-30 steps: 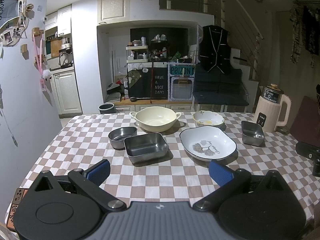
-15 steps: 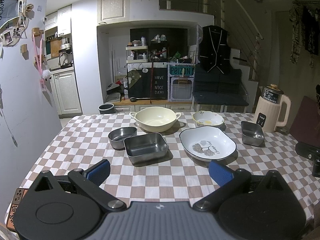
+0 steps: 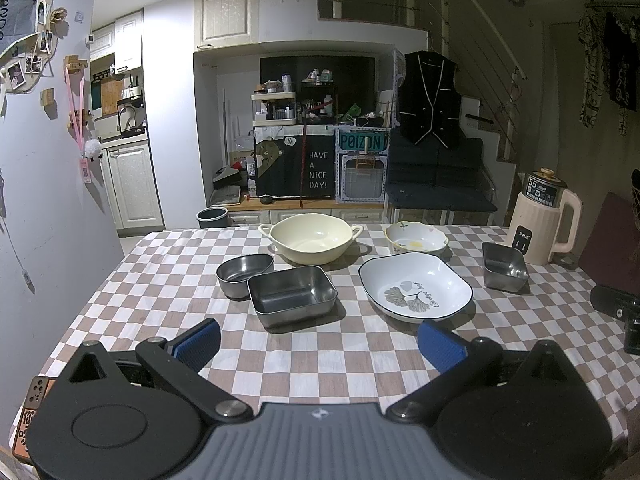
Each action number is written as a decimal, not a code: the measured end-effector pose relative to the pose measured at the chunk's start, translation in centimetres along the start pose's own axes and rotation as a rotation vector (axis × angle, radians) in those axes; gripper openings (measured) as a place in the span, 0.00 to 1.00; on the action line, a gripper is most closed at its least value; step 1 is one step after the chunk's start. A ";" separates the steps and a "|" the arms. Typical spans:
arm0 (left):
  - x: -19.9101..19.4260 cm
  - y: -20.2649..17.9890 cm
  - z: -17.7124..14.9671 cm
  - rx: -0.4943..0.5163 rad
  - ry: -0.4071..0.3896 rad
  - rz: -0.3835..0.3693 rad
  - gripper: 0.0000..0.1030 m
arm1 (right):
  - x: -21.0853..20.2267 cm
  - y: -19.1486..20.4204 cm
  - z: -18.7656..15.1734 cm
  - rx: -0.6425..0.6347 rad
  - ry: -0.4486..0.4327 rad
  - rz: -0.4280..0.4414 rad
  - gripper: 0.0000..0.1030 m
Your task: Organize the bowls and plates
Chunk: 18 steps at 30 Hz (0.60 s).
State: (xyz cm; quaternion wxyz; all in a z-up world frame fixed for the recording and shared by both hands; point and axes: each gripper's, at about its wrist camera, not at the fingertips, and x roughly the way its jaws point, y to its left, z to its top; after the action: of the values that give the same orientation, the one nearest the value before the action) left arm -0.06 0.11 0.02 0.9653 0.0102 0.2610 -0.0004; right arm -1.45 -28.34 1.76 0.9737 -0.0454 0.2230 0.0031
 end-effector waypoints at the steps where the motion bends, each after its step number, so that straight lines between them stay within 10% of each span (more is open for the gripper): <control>1: 0.0 0.0 0.0 0.000 0.001 0.000 1.00 | 0.0 0.0 0.0 0.001 0.000 0.000 1.00; 18: 0.1 -0.4 -0.1 0.003 0.004 -0.003 1.00 | 0.1 0.0 0.1 -0.001 0.001 0.000 1.00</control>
State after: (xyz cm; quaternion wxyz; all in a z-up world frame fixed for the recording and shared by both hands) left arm 0.00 -0.33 -0.11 0.9648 0.0110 0.2628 -0.0024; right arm -1.33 -28.29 1.86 0.9736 -0.0460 0.2234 0.0034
